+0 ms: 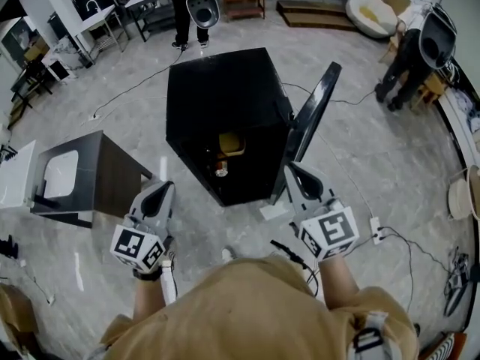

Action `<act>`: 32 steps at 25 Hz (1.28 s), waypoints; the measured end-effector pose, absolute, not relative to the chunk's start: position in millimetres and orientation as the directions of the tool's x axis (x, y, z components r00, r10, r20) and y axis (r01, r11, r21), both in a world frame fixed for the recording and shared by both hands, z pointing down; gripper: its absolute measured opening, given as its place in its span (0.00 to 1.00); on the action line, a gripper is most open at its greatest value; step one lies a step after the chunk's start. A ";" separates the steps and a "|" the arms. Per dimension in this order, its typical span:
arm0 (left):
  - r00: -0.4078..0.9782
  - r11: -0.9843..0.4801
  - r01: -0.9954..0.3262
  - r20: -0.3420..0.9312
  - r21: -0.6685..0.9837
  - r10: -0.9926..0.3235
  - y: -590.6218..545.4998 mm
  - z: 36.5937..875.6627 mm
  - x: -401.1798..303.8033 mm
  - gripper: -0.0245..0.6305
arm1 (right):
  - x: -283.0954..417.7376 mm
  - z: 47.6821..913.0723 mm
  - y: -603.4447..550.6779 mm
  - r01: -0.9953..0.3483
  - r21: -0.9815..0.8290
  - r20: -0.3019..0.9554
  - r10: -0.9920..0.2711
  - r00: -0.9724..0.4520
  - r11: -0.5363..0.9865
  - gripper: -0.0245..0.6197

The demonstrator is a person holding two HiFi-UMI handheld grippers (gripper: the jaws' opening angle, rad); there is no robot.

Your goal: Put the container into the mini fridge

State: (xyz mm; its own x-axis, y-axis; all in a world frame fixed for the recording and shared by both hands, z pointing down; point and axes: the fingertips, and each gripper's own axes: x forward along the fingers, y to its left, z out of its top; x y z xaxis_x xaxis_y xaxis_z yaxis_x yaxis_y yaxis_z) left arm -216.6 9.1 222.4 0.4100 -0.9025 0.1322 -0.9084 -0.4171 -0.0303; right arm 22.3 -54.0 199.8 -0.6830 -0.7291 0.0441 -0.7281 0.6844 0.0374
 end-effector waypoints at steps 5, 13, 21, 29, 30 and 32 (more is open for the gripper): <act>0.388 -0.390 -0.921 0.119 0.013 -0.914 19.4 229.5 -233.4 0.04 | 32.0 203.0 -56.3 -0.743 0.038 0.067 -0.744 -0.665 0.668 0.04; 0.308 -0.307 -0.951 0.075 0.019 -0.949 37.1 218.9 -265.0 0.04 | 44.1 198.6 -56.0 -0.763 0.001 0.075 -0.761 -0.645 0.646 0.04; 0.196 -0.196 -0.980 0.005 0.017 -0.981 54.6 200.7 -295.8 0.04 | 63.2 182.0 -56.1 -0.800 0.010 0.048 -0.800 -0.598 0.599 0.04; 0.140 -0.138 -0.989 0.028 0.061 -0.990 63.9 206.9 -310.7 0.04 | 83.6 171.4 -59.0 -0.836 0.030 0.037 -0.836 -0.548 0.549 0.04; 0.137 -0.135 -0.989 0.028 0.059 -0.990 64.8 206.3 -311.1 0.04 | 84.9 171.7 -58.1 -0.839 0.029 0.037 -0.839 -0.543 0.544 0.04; 0.130 -0.129 -0.991 0.023 0.044 -0.991 65.2 203.1 -311.8 0.04 | 87.6 170.7 -57.4 -0.844 0.024 0.033 -0.844 -0.535 0.536 0.04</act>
